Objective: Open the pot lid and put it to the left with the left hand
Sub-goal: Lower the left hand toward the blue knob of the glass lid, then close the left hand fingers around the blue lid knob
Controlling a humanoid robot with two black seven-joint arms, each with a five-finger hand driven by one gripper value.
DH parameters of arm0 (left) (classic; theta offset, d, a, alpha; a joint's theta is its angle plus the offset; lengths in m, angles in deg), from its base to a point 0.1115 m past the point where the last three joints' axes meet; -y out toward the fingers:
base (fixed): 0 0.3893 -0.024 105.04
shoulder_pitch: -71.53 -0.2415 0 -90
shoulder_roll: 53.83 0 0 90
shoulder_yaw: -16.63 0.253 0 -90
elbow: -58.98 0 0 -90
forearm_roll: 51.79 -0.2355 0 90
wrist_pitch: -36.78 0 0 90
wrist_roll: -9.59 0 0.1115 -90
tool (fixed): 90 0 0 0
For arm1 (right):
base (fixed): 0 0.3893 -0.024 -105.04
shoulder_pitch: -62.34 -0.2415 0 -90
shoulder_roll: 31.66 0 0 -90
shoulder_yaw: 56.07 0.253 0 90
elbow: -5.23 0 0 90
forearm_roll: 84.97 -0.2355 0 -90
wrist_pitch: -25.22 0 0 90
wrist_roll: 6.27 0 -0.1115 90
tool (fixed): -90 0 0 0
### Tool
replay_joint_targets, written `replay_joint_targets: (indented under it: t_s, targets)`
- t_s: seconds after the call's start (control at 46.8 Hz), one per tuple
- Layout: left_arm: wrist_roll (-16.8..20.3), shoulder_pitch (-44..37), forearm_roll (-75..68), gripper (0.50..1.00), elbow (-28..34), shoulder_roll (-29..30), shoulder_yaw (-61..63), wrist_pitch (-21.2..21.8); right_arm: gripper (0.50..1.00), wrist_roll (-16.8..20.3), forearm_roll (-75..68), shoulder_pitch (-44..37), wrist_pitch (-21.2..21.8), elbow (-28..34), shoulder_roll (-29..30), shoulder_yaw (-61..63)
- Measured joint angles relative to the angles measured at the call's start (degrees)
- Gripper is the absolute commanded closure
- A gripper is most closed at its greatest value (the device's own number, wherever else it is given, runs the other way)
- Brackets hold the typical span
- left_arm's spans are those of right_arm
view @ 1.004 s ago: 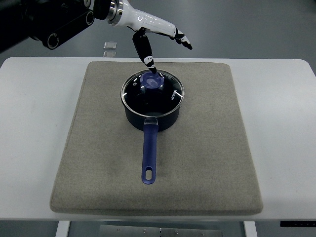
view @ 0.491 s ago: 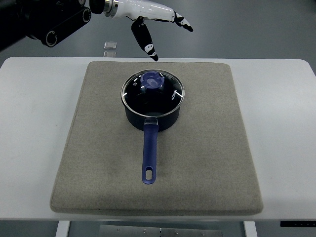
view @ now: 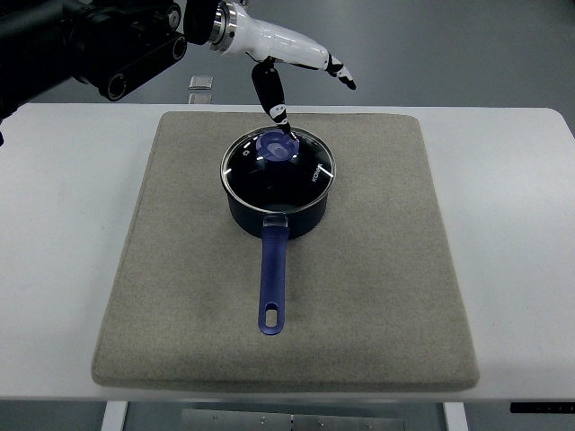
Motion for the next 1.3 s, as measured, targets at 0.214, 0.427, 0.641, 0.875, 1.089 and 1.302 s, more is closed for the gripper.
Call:
replay_joint_targets:
  t_s: [0.214, 0.427, 0.641, 0.875, 1.089, 1.302]
  targets:
    - [0.00, 2.33, 0.40, 0.538, -0.72, -0.56, 2.77, -1.18, 0.583, -0.01, 0.00, -0.01, 0.00, 0.04, 0.00, -0.01]
    - [0.01, 4.63, 0.66, 0.538, -3.05, 0.03, 2.88, -4.78, 0.583, -0.01, 0.00, 0.00, 0.00, 0.01, 0.00, 0.00]
    - [0.00, 5.70, -0.19, 0.542, -8.44, 3.51, 4.41, -6.32, 0.583, -0.01, 0.00, 0.02, 0.00, 0.02, 0.00, 0.00]
    - [0.00, 6.37, -4.28, 0.542, -11.27, 5.39, 6.38, -6.09, 0.583, 0.00, 0.00, -0.02, 0.00, 0.00, 0.00, 0.00]
    - [-0.01, 6.40, -5.03, 0.542, -12.45, 5.57, 6.52, -6.07, 0.583, 0.00, 0.00, 0.04, 0.00, 0.03, 0.00, 0.00]
    - [0.00, 6.33, -7.41, 0.542, -15.16, 6.53, 6.61, -6.10, 0.583, 0.00, 0.00, 0.01, 0.00, 0.01, 0.00, 0.00]
